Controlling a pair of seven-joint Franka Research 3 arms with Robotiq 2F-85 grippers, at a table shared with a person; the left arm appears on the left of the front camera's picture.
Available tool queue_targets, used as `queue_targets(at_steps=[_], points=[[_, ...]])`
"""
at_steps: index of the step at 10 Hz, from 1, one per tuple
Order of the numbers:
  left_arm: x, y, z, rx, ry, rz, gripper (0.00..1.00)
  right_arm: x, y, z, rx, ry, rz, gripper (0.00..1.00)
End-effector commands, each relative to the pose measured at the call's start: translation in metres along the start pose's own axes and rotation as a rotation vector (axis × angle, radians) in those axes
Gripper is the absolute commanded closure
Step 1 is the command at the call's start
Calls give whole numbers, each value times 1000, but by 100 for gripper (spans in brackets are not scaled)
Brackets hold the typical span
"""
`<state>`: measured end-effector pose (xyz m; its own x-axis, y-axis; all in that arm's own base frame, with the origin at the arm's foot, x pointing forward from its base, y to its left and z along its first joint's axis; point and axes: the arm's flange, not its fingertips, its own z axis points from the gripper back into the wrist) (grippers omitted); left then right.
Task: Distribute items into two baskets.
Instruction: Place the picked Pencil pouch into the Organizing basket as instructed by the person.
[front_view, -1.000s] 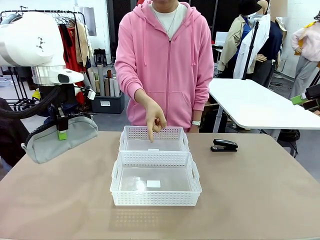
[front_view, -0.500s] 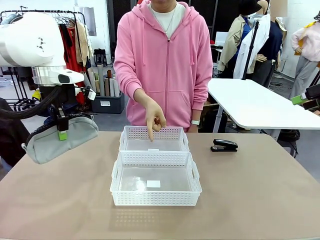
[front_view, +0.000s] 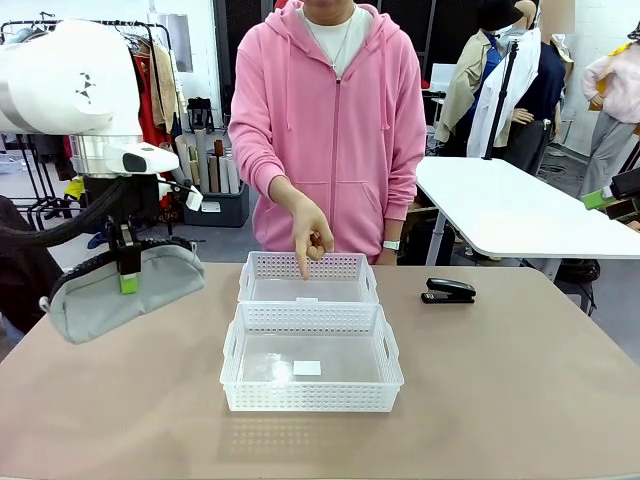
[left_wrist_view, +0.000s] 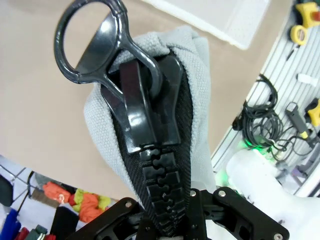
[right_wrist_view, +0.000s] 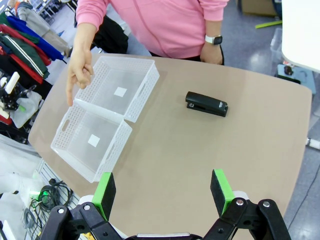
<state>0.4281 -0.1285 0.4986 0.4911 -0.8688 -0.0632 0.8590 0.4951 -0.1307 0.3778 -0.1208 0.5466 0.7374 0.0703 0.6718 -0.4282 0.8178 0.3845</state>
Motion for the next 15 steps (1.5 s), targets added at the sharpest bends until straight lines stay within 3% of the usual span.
queue_targets(at_steps=[1, 5, 15], points=[[-5, -36, -11, 19, 1, -47, 100, 1, 1, 0, 5, -6, 6, 0], [33, -84, -24, 61, 32, -203, 100, 1, 1, 0, 5, -6, 6, 0], [149, -126, -24, 131, 92, -434, 100, 1, 1, 0, 5, -6, 6, 0]])
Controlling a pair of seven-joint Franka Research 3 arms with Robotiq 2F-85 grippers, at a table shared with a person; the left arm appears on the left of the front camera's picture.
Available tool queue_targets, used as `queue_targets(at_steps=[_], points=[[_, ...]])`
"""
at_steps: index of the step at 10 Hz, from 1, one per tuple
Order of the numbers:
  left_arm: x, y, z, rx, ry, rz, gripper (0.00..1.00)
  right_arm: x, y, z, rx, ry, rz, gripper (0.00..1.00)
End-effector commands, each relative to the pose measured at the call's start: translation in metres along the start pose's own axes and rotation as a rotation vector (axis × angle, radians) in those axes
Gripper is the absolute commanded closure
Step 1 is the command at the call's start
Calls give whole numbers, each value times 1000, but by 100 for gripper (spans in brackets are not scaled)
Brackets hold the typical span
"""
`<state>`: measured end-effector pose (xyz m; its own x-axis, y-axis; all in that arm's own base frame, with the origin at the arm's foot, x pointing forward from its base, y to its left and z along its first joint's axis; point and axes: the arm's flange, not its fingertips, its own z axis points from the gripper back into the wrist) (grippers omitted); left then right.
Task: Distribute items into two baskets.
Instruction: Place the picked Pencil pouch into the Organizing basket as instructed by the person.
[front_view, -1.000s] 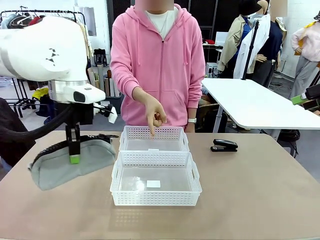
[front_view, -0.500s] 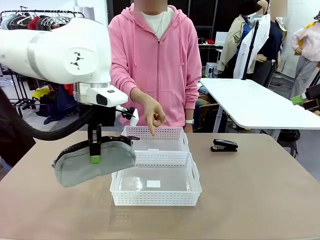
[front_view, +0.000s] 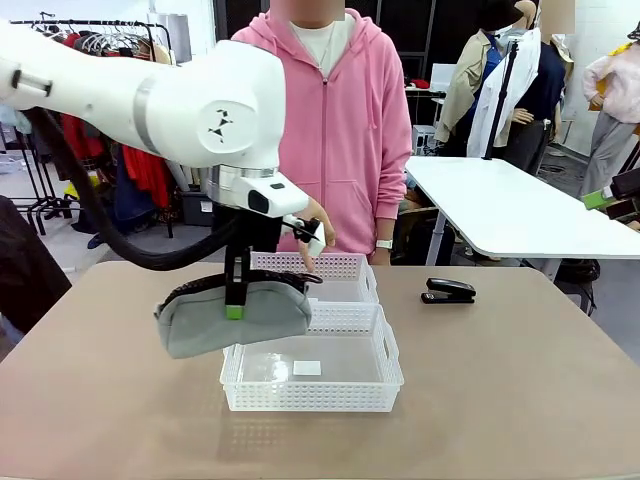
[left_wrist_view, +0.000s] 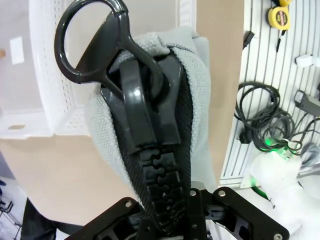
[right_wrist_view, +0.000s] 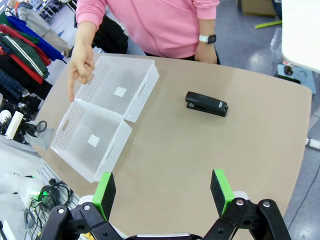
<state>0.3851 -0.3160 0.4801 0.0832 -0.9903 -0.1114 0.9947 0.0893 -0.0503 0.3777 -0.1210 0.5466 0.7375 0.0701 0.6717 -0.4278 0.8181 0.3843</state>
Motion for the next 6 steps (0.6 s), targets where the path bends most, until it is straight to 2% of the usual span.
queue_targets(at_steps=[1, 4, 6], points=[[17, 2, -1, 32, 1, -18, 100, 1, 1, 0, 6, -6, 6, 0], [49, 1, -10, 71, -29, -13, 100, 1, 1, 0, 6, -6, 6, 0], [71, 1, -16, 108, -14, -6, 100, 1, 1, 0, 6, -6, 6, 0]])
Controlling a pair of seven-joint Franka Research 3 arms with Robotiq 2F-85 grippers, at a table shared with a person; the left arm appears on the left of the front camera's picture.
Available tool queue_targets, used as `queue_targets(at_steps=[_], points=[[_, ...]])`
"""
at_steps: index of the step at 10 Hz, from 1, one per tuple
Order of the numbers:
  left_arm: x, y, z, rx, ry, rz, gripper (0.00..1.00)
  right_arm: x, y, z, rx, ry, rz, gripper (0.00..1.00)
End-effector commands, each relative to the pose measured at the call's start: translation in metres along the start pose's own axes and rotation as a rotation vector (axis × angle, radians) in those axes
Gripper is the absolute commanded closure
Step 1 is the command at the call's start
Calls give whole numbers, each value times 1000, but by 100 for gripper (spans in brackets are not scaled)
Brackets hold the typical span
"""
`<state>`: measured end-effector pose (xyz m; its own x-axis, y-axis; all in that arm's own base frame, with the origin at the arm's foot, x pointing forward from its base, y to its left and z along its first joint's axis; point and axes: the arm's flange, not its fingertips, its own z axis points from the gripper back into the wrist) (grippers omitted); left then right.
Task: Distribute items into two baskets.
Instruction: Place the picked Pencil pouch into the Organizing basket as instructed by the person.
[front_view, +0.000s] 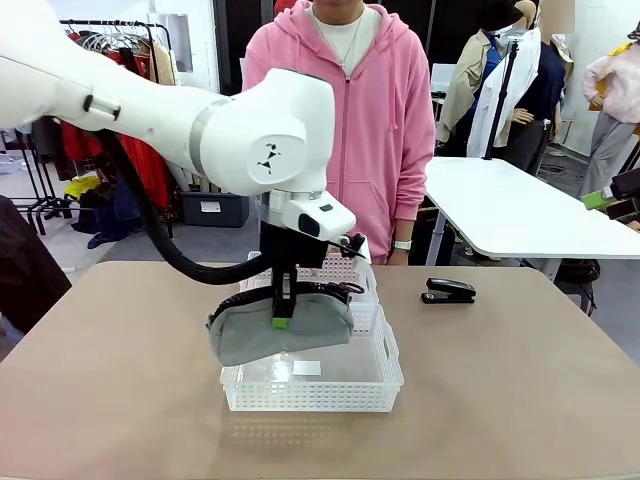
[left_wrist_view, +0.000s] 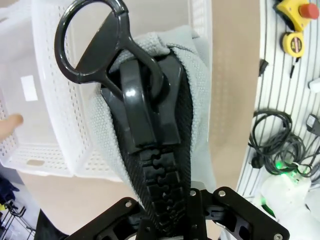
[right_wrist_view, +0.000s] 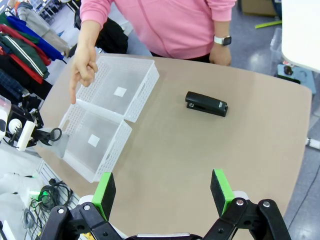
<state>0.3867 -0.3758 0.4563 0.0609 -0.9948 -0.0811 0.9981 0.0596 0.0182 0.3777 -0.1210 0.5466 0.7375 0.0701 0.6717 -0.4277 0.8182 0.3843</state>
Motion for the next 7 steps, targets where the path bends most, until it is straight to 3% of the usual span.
queue_targets(at_steps=[1, 7], points=[[16, 6, -2, 52, 21, 16, 100, 1, 1, 0, 6, -6, 6, 0], [42, 15, -24, 154, 6, -40, 100, 1, 1, 0, 6, -6, 6, 0]])
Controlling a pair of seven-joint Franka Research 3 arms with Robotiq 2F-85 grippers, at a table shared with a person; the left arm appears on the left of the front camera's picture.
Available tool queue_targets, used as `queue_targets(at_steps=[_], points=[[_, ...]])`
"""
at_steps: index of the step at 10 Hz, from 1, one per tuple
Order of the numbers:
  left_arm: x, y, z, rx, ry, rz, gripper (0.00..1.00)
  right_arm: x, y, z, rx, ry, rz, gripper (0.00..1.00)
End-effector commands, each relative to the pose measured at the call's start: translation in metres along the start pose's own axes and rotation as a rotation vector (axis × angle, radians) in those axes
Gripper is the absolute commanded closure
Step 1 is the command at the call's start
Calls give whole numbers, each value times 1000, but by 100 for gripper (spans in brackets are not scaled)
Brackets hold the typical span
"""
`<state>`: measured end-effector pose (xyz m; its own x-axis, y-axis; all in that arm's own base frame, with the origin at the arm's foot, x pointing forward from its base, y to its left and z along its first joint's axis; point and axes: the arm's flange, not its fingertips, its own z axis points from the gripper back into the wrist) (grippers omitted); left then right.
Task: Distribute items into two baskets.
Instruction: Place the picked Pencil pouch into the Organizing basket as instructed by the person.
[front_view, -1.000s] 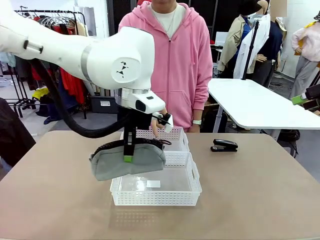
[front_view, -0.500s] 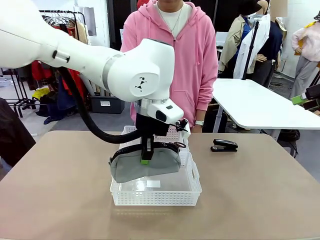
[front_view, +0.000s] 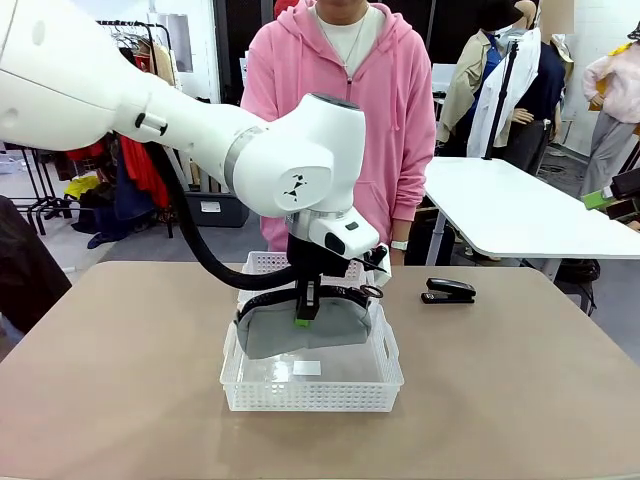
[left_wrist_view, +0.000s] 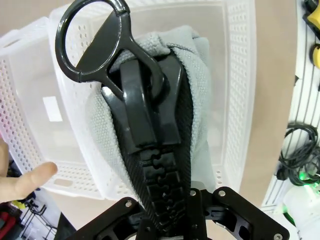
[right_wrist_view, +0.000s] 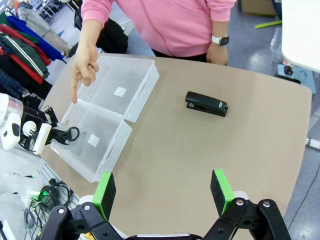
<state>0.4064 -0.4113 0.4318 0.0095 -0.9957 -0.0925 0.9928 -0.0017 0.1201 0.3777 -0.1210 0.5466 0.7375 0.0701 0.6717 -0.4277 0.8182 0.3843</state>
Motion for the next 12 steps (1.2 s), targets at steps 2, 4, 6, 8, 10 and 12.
queue_targets(at_steps=[2, 4, 6, 8, 10, 12], points=[[11, -6, -14, 97, -13, -13, 100, 1, 1, 0, 6, -6, 6, 0], [16, -5, -27, 91, -9, -23, 100, 1, 1, 0, 6, -6, 6, 0], [21, -4, -41, 86, 1, -32, 100, 1, 1, 0, 6, -6, 6, 0], [24, -3, -55, 76, 14, -36, 100, 1, 1, 0, 6, -6, 6, 0], [27, -2, -67, 60, 25, -39, 100, 1, 1, 0, 6, -6, 6, 0], [30, -1, -77, 42, 30, -40, 100, 1, 1, 0, 6, -6, 6, 0]])
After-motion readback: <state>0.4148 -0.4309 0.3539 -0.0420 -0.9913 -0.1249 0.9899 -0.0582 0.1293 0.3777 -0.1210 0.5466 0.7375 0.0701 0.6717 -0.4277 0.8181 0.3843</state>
